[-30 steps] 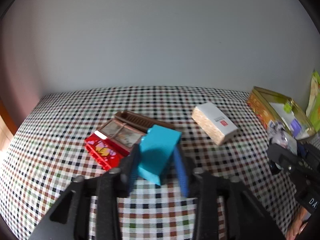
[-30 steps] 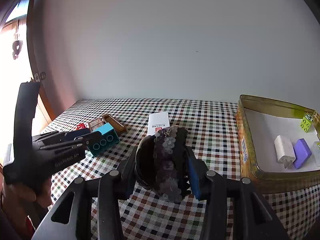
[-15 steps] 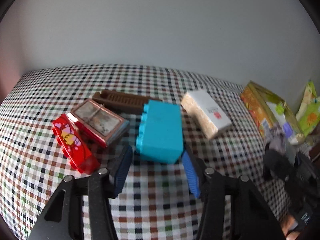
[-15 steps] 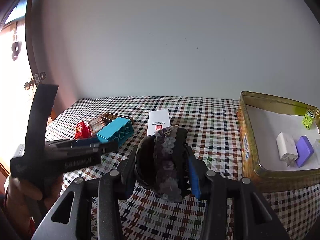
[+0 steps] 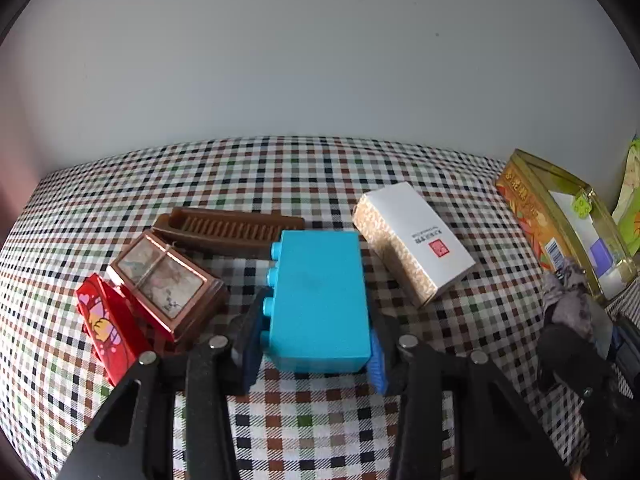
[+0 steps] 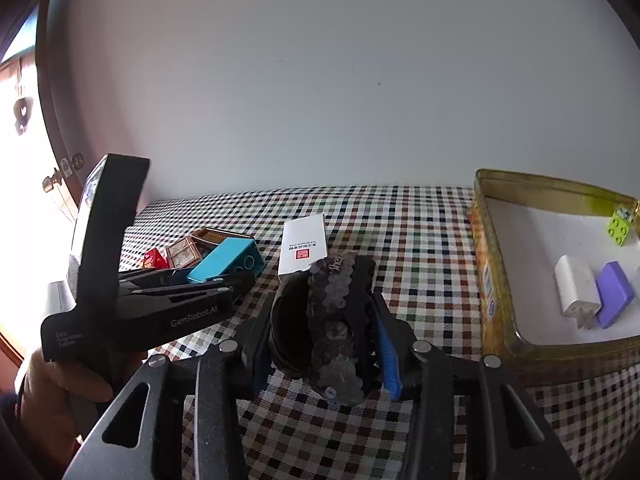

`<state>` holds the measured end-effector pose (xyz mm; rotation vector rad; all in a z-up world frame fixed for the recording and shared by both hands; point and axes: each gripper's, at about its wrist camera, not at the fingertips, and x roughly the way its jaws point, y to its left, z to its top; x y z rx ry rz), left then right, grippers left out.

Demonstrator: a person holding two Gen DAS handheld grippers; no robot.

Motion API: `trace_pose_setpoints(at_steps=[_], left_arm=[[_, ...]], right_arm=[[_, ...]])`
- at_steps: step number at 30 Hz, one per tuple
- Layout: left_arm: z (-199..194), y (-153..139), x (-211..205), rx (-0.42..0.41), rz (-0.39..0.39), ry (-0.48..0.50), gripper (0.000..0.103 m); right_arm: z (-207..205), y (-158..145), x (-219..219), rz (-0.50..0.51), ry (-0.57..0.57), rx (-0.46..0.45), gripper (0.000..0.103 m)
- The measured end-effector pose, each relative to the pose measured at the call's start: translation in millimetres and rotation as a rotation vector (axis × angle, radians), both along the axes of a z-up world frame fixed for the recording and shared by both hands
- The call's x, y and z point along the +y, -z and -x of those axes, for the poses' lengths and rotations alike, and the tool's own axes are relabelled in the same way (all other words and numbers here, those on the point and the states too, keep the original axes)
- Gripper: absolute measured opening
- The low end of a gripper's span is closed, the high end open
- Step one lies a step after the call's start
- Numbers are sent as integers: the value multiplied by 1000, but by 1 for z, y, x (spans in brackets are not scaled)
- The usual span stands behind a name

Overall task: Organize rigid objects
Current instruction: 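Grasp the cyan block with the left gripper while the right gripper holds the pouch, then carry the cyan block and black pouch over the gold tin with both grippers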

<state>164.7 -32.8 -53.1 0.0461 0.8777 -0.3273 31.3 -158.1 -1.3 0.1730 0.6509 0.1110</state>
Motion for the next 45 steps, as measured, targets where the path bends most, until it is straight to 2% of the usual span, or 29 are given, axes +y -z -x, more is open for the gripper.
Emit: trace_pose_setpoints(at_steps=[2,6,9,12,18,23,38,45], left_arm=[[10,-6,5,-38,9,-27,41],[41,-24,11,-179,44,-102,41],[57,-29,5,-227,41,-131,42],[60,-33,-4,-231,24,-140,42],[72,-28,-16,-208,48,-162,42],[85,-27,-24,-234,48,-181,42],[113,-31,-49,-275,68,-165,42],[122,-36,-68,-286,69,-122,42]], right_arm=[[1,0,-2,-14,5,-8,46],[3,-3,-2,-22,8,-33,46],[6,-6,0,12,23,-57,47],[9,-8,3,52,27,-74,47],[12,-10,2,80,40,-82,47],[13,-9,-5,82,60,-86,47],[32,-14,-31,123,120,-128,47],[43,-17,-53,137,151,-140,47]])
